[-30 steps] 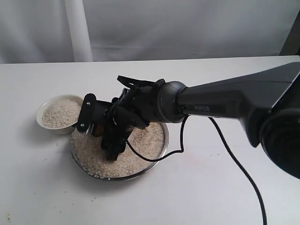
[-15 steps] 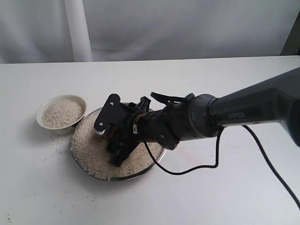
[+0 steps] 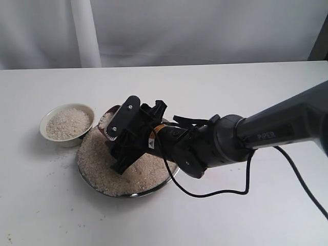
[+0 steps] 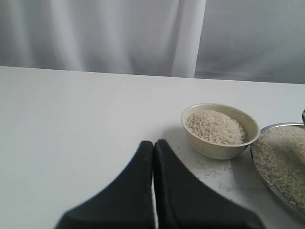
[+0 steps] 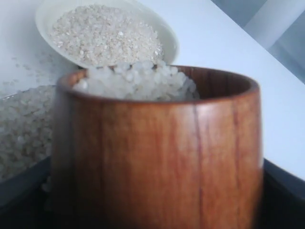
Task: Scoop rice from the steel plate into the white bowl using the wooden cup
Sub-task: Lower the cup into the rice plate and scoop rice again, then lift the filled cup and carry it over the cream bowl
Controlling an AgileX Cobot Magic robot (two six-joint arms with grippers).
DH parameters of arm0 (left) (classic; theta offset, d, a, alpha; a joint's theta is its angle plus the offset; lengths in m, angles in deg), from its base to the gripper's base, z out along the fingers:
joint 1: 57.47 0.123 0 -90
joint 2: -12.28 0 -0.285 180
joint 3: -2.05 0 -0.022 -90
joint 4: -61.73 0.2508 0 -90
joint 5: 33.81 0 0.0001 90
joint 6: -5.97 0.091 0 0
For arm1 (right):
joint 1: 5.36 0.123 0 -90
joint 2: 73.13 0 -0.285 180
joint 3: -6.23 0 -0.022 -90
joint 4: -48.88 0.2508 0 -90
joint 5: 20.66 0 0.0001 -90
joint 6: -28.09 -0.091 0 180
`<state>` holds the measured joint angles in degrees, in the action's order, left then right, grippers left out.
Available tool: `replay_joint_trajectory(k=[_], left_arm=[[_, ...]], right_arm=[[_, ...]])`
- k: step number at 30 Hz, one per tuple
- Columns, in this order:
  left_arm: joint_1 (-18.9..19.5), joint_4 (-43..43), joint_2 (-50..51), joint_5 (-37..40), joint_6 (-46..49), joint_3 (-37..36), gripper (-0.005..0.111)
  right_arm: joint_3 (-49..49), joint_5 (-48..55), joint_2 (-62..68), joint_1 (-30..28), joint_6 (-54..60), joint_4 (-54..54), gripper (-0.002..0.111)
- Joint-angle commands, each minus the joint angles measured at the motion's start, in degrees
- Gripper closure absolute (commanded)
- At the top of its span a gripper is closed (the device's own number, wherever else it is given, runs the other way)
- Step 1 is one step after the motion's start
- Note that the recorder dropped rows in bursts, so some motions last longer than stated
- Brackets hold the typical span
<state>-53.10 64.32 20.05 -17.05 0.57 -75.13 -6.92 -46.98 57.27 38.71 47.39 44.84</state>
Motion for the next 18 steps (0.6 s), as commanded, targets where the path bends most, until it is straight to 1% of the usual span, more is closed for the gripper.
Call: replay_joint_trajectory(k=[1, 3, 6, 7, 10, 18], left_arm=[[-0.37, -0.07, 0.02, -0.46, -0.10, -0.04, 0.107], [-0.37, -0.07, 0.02, -0.46, -0.10, -0.04, 0.107], [-0.37, -0.07, 0.02, -0.46, -0.10, -0.04, 0.107], [-0.37, -0.07, 0.02, -0.46, -0.10, -0.04, 0.107], [-0.37, -0.07, 0.02, -0.46, -0.10, -0.04, 0.107], [-0.37, -0.07, 0.02, -0.46, -0.10, -0.04, 0.107]], right_arm=[[-0.28, -2.63, -1.12, -0.28, 1.16, 0.05, 0.108], [-0.17, -2.08, -1.85, -0.28, 2.88, 0.05, 0.108], [2.39, 4.18, -3.39, -0.18, 3.67, 0.05, 0.108], [4.68, 8.76, -3.68, -0.18, 3.96, 0.05, 0.108], [11.38, 18.32, -3.57, -0.07, 4.93, -0.13, 0.108], [29.56, 31.25, -1.56, 2.01, 4.93, -6.86, 0.108]])
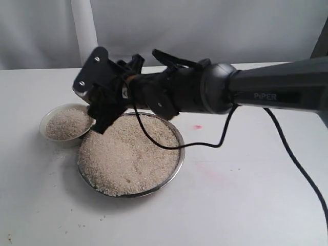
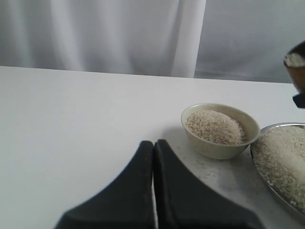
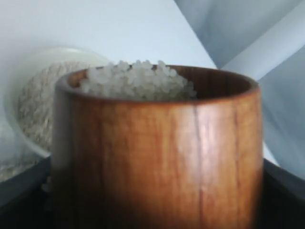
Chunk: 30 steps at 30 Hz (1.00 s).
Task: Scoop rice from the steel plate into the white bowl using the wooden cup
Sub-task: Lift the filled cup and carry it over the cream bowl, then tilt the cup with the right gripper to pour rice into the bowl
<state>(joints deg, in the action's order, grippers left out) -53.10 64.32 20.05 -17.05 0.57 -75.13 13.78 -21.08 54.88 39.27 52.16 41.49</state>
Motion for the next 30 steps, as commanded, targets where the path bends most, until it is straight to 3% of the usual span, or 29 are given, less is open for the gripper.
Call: replay_joint_trajectory(k=[1, 13, 20, 30], left_arm=[[-0.37, -0.07, 0.02, -0.46, -0.10, -0.04, 0.107], [-0.37, -0.07, 0.02, -0.46, -0.10, -0.04, 0.107], [-0.37, -0.07, 0.02, -0.46, -0.10, -0.04, 0.107], [-0.37, -0.07, 0.02, -0.46, -0.10, -0.04, 0.107]], right_arm=[[11.74, 7.53, 1.73, 1.87, 0.15, -4.66, 0.108], [39.50, 32.40, 18.21, 5.52, 0.15, -31.90, 0.108], [41.83, 34.28, 22.72, 6.24, 0.15, -40.06, 0.108], [41.83, 34.28, 23.36, 6.92, 4.48, -41.86, 0.108]])
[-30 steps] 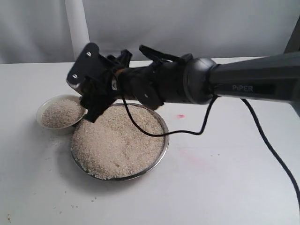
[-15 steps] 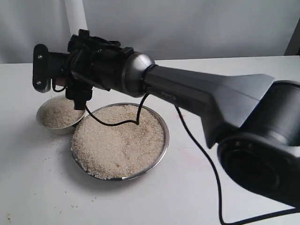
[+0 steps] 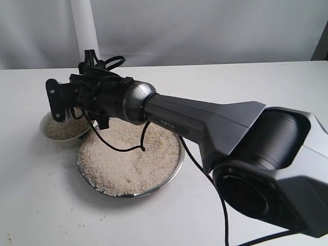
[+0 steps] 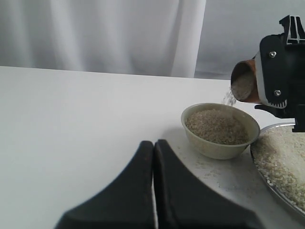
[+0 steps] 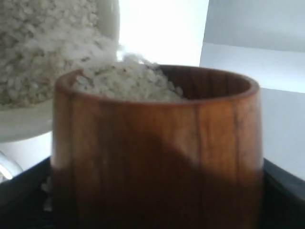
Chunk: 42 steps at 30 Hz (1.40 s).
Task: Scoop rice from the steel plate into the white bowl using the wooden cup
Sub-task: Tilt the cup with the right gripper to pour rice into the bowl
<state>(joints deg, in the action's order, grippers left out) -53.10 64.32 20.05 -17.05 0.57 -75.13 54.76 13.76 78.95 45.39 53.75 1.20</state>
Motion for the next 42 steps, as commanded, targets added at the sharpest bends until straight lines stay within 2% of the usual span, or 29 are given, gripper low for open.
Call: replay_joint_trajectory(k=[1, 14, 42], left_arm=[[-0.37, -0.07, 0.02, -0.46, -0.10, -0.04, 0.107], [-0.37, -0.07, 0.02, -0.46, -0.10, -0.04, 0.107], [-0.37, -0.07, 0.02, -0.46, -0.10, -0.04, 0.107]], right_arm=[[0.85, -0.56, -0.70, 1.12, 3.42, -2.24, 0.108], [0.85, -1.43, -0.05, 2.46, 10.74, -9.48, 0.108], [0.85, -4.29, 0.10, 3.90, 11.83, -28.66, 0.108]])
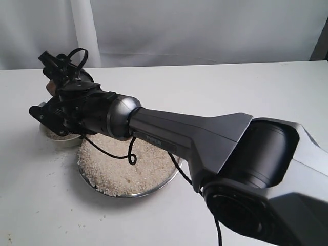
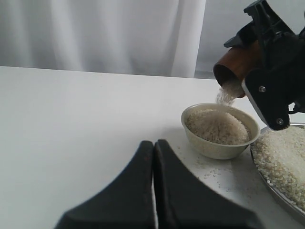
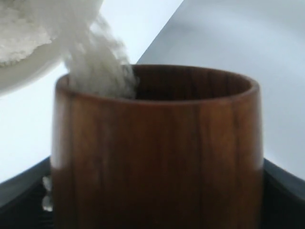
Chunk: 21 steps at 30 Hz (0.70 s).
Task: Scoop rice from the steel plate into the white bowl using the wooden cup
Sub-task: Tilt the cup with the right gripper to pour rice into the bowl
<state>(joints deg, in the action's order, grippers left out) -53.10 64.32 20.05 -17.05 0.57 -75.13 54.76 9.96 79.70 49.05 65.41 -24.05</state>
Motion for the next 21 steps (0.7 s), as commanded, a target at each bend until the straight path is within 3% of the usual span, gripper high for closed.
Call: replay_joint_trajectory(k=[1, 15, 17, 21], left_arm=[[-0.37, -0.07, 0.02, -0.46, -0.10, -0.04, 0.107], [-0.37, -0.07, 0.02, -0.46, -0.10, -0.04, 0.107], [-0.37, -0.07, 0.02, -0.46, -0.10, -0.04, 0.107], [-0.37, -0.07, 0.02, -0.46, -0.10, -0.04, 0.107]], right_arm=[[0.85, -0.48, -0.65, 0.25, 0.17, -3.80, 0.108], [0.85, 1.90, -0.65, 0.43, -0.34, -7.82, 0.108], [0.85, 2.73, -0.80, 0.43, -4.87, -3.84, 0.108], [0.98, 4.64, -4.69, 0.10, -19.69, 17.92, 0.108]])
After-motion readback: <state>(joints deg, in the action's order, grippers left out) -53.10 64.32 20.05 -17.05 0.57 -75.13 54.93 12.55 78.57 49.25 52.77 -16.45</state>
